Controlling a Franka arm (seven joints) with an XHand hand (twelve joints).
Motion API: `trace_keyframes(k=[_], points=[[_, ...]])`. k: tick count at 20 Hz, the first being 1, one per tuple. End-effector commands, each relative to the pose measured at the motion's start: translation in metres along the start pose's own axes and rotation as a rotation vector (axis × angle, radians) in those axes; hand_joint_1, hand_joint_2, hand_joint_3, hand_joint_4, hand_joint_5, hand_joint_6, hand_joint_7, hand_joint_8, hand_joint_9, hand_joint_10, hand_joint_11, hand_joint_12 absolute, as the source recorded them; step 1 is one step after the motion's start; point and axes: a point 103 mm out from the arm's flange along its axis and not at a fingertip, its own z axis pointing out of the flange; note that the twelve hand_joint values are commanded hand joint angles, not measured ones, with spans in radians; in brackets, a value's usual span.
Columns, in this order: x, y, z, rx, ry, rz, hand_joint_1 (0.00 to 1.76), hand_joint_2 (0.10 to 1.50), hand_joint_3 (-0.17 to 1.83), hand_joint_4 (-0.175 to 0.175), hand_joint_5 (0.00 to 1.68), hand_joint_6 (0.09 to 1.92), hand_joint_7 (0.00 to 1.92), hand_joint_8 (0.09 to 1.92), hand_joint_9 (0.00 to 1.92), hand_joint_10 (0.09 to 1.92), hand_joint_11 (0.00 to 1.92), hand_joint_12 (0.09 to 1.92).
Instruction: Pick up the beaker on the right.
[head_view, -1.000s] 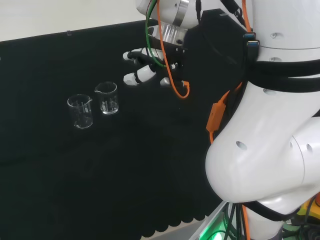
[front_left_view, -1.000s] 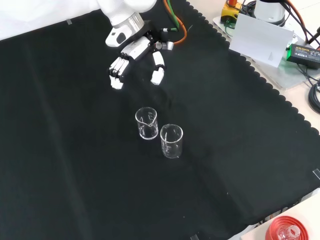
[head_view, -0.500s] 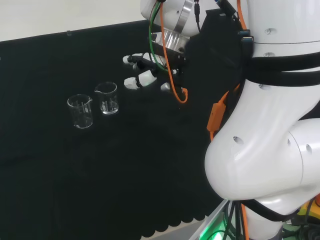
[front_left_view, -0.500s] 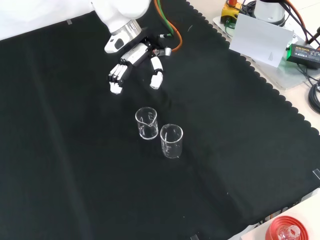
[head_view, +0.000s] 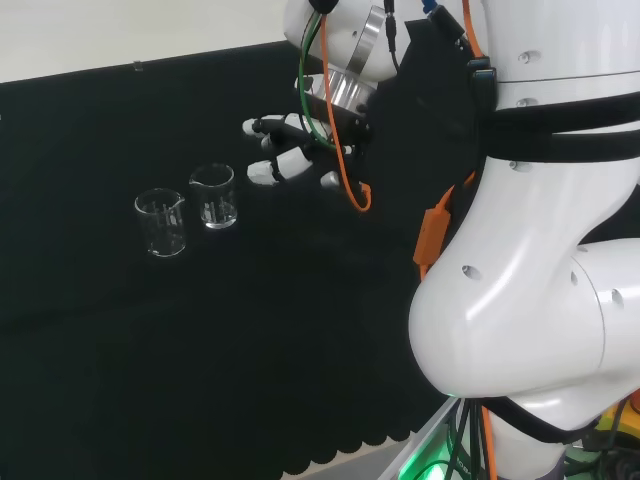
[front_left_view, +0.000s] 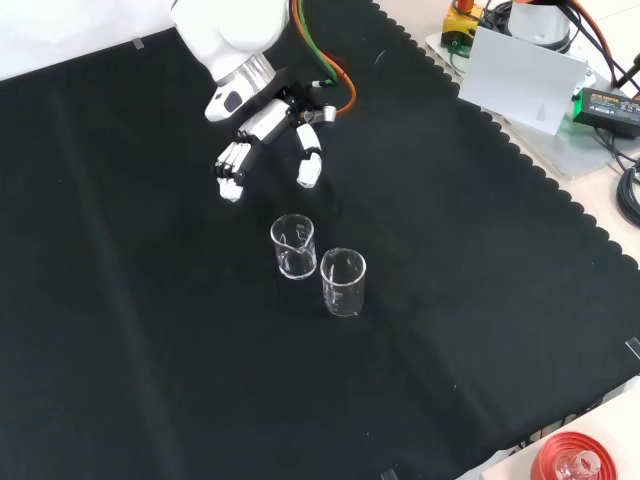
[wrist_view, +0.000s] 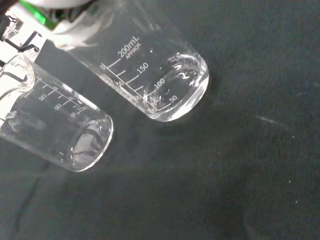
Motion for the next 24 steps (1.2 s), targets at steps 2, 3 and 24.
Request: trace_keyframes(k=[2,3,24], points=[[0.0,0.005,0.021,0.02,0.04,-0.036,0.79,0.51,0.67,-0.079,0.24,0.09,0.13,0.63,0.26,0.69,0.0,1.12],[0.0,0.006,0.024,0.021,0.047,-0.039,0.79,0.51,0.67,-0.079,0.24,0.09,0.13,0.63,0.26,0.69,0.0,1.12],[0.004,0.019,0.051,0.029,0.097,-0.081,0.8,0.51,0.67,-0.079,0.27,0.09,0.17,0.64,0.3,0.69,0.0,1.13]])
